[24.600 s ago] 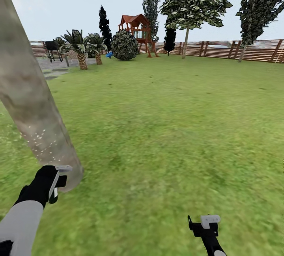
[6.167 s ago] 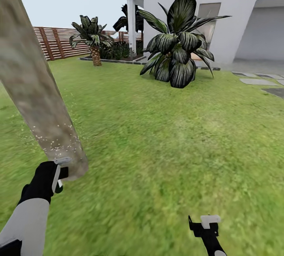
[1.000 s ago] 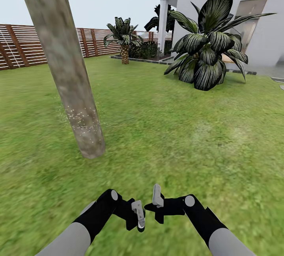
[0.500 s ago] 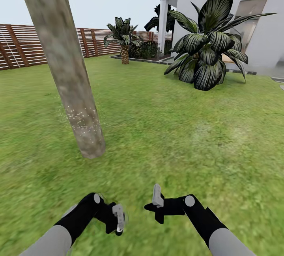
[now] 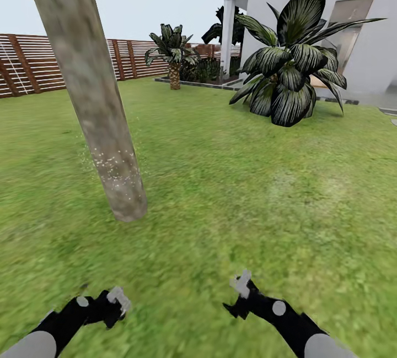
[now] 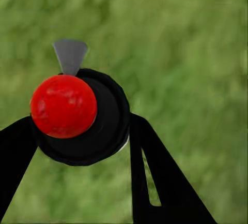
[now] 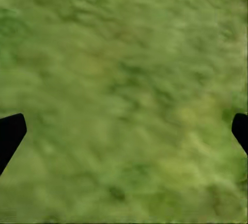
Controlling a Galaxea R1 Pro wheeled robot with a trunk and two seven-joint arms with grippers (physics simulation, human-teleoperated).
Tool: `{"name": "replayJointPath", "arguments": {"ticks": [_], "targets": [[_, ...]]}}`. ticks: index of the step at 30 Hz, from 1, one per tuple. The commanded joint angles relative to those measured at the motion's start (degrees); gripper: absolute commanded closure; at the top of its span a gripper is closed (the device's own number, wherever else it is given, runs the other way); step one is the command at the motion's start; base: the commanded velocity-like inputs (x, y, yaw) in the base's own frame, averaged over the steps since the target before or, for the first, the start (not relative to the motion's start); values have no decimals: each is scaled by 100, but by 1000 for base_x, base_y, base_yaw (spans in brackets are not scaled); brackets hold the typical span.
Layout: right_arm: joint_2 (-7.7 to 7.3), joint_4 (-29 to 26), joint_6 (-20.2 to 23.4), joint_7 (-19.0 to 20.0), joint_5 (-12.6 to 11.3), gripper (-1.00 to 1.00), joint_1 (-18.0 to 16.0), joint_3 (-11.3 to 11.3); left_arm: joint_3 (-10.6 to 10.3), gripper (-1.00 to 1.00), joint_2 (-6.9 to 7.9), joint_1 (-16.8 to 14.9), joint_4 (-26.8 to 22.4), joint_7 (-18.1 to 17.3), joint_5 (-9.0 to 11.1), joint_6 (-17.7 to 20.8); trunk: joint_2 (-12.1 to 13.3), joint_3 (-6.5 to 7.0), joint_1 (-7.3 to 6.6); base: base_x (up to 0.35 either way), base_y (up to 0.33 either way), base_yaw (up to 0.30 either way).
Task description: In the garden, pick up the pesticide atomizer on the floor and spray pesticide onto both trees until each tree trunk is fully covered.
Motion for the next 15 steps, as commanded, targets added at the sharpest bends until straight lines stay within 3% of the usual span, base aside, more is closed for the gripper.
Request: {"name": "replayJointPath", "arguments": {"ticks": [1, 3, 5, 6, 8, 10, 15], "targets": [[0, 358, -38, -588, 24, -100, -2, -86, 137, 100, 2, -3, 246, 290, 297, -269, -2, -3, -2, 0, 0, 0], [34, 1214, -331, -2199, -197, -100, 13, -420, 404, 100, 1, 0, 993, 1243, 1149, -836, -2, -3, -2, 0, 0, 0], [42, 1537, -1008, -3184, -561, -100, 119, -595, 481, 100, -24, 64, 1438, 2056, 1771, -1161, -2, -3, -2, 0, 0, 0], [39, 1579, -1203, -3400, -734, -100, 184, -621, 493, 100, -41, 133, 1510, 2236, 1952, -1268, -2, -3, -2, 0, 0, 0], [10, 1640, -1529, -3897, -1560, -100, 461, -657, 512, 100, -78, 424, 1605, 2571, 2619, -1657, -2, -3, -2, 0, 0, 0], [-22, 1647, -1723, -4024, -1953, -100, 722, -655, 517, 100, -86, 726, 1636, 2662, 3227, -1831, -2, -3, -2, 0, 0, 0], [5, 1642, -1785, -4049, -2037, -100, 771, -657, 519, 100, -83, 864, 1629, 2669, 3387, -1856, -2, -3, -2, 0, 0, 0]]}}
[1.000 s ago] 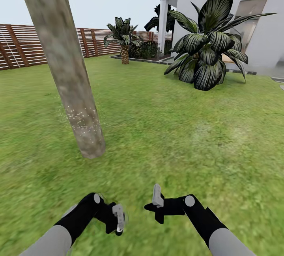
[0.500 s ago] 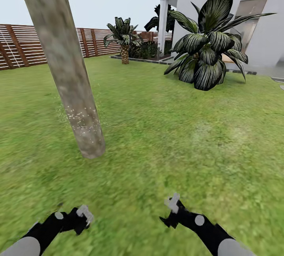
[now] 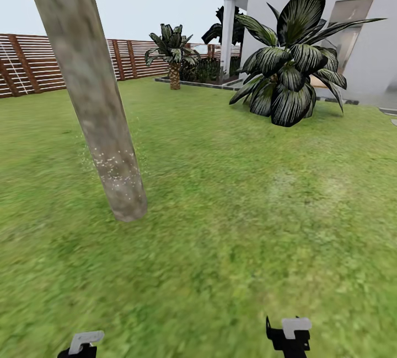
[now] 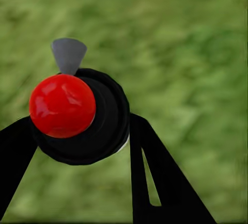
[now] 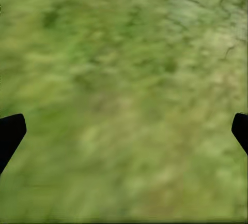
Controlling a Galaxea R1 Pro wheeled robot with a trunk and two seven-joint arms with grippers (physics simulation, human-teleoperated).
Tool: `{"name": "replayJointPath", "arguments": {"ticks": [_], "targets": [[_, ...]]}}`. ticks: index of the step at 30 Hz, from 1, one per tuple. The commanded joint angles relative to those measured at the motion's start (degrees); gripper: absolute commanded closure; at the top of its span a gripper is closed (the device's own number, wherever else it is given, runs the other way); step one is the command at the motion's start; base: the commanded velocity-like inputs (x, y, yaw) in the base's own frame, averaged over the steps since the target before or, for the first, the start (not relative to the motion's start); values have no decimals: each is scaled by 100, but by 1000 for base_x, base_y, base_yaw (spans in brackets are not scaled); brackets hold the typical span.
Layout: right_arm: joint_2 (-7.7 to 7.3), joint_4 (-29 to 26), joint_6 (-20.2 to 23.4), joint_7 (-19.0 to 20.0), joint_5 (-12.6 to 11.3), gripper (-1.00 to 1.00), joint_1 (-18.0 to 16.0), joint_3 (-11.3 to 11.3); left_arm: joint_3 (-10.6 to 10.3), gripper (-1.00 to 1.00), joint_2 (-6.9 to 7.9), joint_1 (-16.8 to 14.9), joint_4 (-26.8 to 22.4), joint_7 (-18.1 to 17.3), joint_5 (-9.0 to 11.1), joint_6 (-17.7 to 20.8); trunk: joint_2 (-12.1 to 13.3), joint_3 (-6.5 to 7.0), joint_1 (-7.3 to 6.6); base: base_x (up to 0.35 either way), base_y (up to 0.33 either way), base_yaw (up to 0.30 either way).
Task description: In the garden, pick up the pesticide atomizer on the floor and spray pesticide onto both trees until each tree trunk is fully covered.
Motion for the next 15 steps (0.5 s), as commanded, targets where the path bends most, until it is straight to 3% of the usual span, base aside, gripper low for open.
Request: {"name": "replayJointPath", "arguments": {"ticks": [1, 4, 7, 10, 15], "targets": [[4, 6, 3, -62, 40, -100, -3, 38, 13, 100, -1, -2, 5, -30, 47, -16, -2, -4, -1, 0, 0, 0], [7, 18, 9, -65, 30, -100, -2, 37, 16, 100, -10, 0, 1, -24, 52, -8, -2, -4, -1, 0, 0, 71], [-9, 11, 9, -72, 29, -100, -2, 22, 20, 100, -21, 0, -41, -6, 293, -12, -2, -4, -1, -19, 0, 264], [9, 11, 9, -74, 22, -100, -2, 20, 21, 100, -16, 8, -40, 3, 430, -22, -2, -4, -1, -234, -35, 277], [29, 16, 9, -74, 20, -100, -2, 20, 21, 100, -35, 19, -19, 4, 483, -22, -2, -4, -1, -252, -204, 279]]}}
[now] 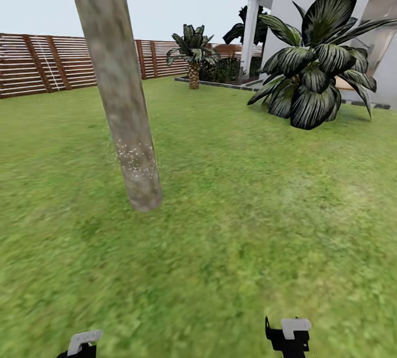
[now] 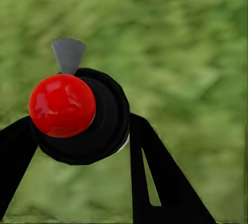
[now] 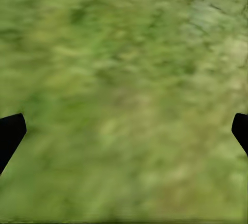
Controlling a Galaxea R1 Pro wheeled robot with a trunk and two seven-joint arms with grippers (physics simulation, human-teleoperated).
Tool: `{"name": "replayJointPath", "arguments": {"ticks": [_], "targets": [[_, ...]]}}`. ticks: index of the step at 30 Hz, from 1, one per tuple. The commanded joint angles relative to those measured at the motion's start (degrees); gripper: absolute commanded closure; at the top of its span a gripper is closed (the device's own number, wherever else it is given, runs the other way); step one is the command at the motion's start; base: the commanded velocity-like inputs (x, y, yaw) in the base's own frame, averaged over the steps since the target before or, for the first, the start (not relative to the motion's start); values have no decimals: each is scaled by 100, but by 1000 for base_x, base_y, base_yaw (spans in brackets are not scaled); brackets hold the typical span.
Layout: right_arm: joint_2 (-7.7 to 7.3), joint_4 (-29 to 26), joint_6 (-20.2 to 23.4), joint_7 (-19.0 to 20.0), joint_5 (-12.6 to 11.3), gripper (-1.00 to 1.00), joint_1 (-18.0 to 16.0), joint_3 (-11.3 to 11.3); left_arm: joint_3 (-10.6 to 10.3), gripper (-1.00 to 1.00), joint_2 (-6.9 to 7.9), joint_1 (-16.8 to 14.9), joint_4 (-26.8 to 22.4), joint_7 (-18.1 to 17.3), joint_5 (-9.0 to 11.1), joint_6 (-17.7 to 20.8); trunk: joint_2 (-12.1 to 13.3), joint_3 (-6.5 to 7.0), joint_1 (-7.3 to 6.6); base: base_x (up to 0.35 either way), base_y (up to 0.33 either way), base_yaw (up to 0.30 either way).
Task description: In the garden, pick up the pesticide atomizer on the floor and spray pesticide onto both trees until each tree trunk is fully covered.
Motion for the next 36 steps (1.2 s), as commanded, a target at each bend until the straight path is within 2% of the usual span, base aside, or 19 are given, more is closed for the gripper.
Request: {"name": "replayJointPath", "arguments": {"ticks": [1, 7, 18, 36], "targets": [[5, 1, 8, -62, 46, -100, -1, 38, 15, 100, -3, -3, 14, -26, 49, -18, -2, -4, -3, -205, -261, 279], [64, -5, 8, -66, 46, -100, -1, 38, 15, 100, -26, 2, 16, -26, 226, -14, -2, 8, -3, -120, -272, 279], [158, 4, 8, -66, 46, -100, -1, 38, 6, 100, -5, 2, 33, -43, 219, -4, -2, 47, -3, -3, -68, 280], [181, 13, 8, -62, 46, -100, -1, 38, 6, 100, 48, 11, 33, -43, 228, -2, -2, 81, -3, 0, 0, 280]]}}
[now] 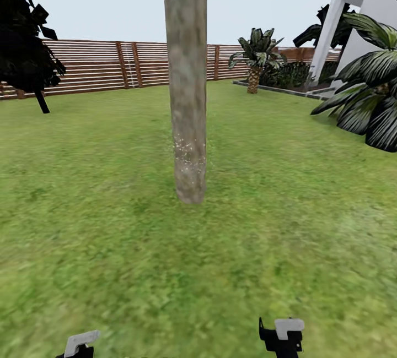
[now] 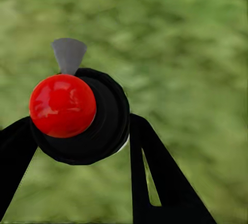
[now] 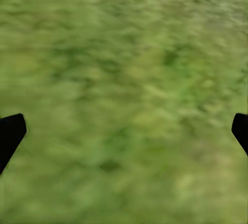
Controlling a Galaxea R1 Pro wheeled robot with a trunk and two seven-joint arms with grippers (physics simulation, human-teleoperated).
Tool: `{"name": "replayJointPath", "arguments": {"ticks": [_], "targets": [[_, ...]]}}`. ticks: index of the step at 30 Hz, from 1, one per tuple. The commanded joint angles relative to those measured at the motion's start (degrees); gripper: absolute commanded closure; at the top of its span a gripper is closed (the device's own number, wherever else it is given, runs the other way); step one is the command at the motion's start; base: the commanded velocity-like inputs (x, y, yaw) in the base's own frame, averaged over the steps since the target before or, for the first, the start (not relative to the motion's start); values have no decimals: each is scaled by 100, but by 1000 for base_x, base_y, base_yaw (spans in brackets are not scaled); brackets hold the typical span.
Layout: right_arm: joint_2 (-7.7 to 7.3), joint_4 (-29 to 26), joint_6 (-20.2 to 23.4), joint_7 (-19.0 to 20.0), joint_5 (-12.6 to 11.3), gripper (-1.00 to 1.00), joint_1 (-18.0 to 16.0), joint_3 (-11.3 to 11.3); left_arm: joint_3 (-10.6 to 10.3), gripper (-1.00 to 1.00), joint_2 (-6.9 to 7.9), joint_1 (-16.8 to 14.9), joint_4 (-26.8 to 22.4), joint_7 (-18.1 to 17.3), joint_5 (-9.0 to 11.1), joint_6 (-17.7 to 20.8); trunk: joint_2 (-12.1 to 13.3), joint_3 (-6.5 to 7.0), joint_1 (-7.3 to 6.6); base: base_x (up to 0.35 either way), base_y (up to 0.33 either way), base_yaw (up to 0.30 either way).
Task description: In the garden, pick up the pesticide atomizer on the floor and spray pesticide onto both trees until each tree trunk is fully covered.
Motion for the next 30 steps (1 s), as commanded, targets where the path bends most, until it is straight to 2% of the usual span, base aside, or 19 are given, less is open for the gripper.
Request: {"name": "replayJointPath", "arguments": {"ticks": [1, 30], "targets": [[1, 5, 4, -61, 40, -100, 0, 39, 15, 100, 0, -4, 7, -28, 35, -18, -2, -5, -1, 0, 0, 281], [1, 13, 4, -57, 48, -100, 14, 39, 6, 100, -35, -4, 16, -36, 9, -24, -2, -5, -1, 0, 0, 282]]}}
